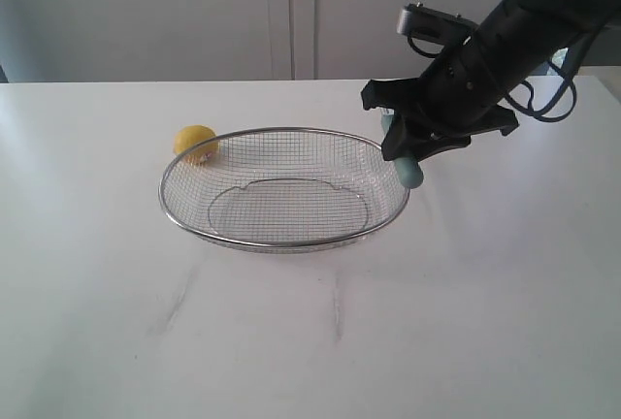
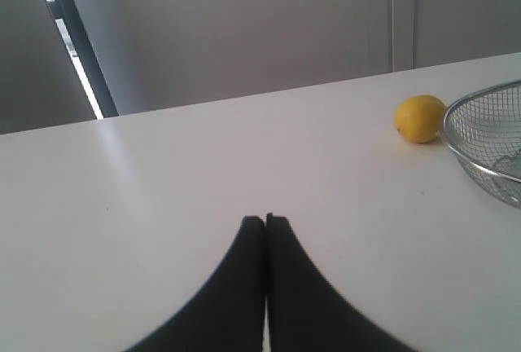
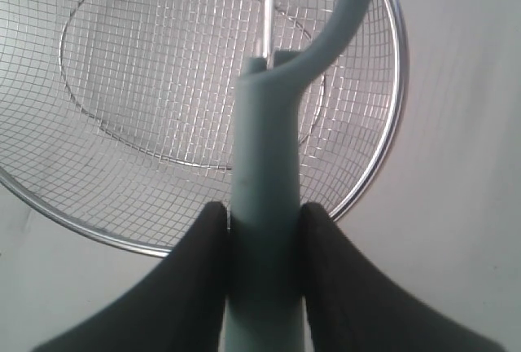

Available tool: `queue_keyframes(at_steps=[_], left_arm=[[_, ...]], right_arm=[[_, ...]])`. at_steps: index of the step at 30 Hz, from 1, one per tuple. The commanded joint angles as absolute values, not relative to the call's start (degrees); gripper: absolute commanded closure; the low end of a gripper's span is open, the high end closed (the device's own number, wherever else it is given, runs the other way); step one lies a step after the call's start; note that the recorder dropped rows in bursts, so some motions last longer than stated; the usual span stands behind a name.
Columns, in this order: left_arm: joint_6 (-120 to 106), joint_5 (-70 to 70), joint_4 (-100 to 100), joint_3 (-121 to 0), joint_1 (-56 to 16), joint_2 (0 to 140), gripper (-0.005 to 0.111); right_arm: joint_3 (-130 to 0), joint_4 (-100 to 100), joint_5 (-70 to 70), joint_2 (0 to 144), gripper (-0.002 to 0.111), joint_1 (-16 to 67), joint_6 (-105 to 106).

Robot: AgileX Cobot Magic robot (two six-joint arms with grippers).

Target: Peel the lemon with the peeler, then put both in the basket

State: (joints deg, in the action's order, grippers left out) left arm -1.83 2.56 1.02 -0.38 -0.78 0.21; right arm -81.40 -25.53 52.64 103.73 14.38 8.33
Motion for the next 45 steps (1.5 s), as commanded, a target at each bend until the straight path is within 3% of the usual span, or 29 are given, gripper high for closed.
queue_keyframes(at_steps=[1, 28, 45], left_arm=[[-1.80, 4.49, 0.95, 0.00, -0.74, 0.00, 0.107], [-1.80, 3.94, 0.75, 0.00, -0.74, 0.00, 0.107], [-1.49, -17.04, 0.75, -11.80, -0.74, 0.00, 0.107]], right_arm=[[-81.17, -25.96, 52.10, 103.55, 0.108, 14.27, 9.12], [-81.17, -25.93, 52.46, 103.55, 0.108, 14.27, 9.12], [-81.17, -25.83, 52.58, 103.55, 0.108, 14.27, 9.12]])
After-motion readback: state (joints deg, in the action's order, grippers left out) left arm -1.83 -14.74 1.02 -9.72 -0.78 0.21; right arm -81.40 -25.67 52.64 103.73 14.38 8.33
